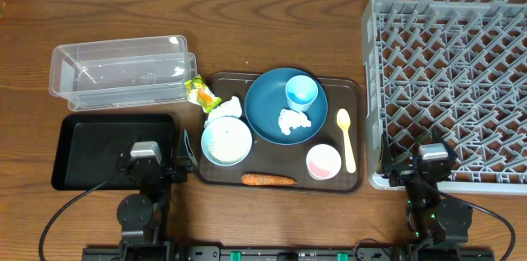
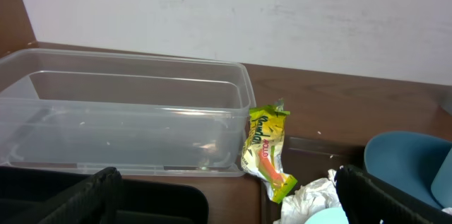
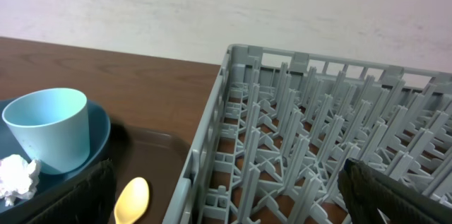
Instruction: Sort waste into correct bins and load items into the dishwasher rack
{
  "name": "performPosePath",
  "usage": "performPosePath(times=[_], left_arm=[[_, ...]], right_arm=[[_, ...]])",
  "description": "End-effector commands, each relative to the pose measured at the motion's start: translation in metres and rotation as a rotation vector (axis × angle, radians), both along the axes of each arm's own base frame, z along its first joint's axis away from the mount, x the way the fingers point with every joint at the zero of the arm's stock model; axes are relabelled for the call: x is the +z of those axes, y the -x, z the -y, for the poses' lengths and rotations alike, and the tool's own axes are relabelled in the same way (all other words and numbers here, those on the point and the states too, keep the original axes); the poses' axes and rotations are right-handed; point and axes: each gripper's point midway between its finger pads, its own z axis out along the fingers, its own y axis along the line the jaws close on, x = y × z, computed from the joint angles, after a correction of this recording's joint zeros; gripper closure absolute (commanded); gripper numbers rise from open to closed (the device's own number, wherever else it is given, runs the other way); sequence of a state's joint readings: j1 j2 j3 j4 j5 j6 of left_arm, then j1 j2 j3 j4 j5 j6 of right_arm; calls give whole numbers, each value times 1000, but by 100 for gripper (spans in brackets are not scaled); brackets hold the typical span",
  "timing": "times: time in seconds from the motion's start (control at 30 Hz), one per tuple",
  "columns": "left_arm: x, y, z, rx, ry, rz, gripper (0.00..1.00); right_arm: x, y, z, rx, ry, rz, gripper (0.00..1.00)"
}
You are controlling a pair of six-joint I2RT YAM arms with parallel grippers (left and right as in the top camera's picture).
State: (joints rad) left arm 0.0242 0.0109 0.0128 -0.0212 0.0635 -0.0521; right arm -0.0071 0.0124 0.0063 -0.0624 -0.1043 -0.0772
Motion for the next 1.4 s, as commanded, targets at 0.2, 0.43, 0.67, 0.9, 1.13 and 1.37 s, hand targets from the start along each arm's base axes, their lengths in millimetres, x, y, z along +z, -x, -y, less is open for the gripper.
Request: performPosePath(times=[0.2, 0.43, 0.67, 0.9, 1.13, 1.37], left_arm=[[-14, 1, -1, 8, 6, -48, 2], [-14, 1, -1, 8, 6, -48, 2], [-14, 1, -1, 8, 6, -48, 2], [-14, 1, -1, 8, 6, -48, 2], [-14, 1, -1, 8, 6, -48, 2], [-11, 2, 11, -47, 143, -46, 2]], right_arm=[[0, 1, -5, 24, 6, 3, 1], [0, 1, -5, 24, 6, 3, 1], [0, 1, -5, 24, 6, 3, 1], [0, 1, -6, 26, 5, 3, 1], [0, 1, -7, 32, -3, 2, 1], [1, 1, -10, 47, -41, 1, 1]])
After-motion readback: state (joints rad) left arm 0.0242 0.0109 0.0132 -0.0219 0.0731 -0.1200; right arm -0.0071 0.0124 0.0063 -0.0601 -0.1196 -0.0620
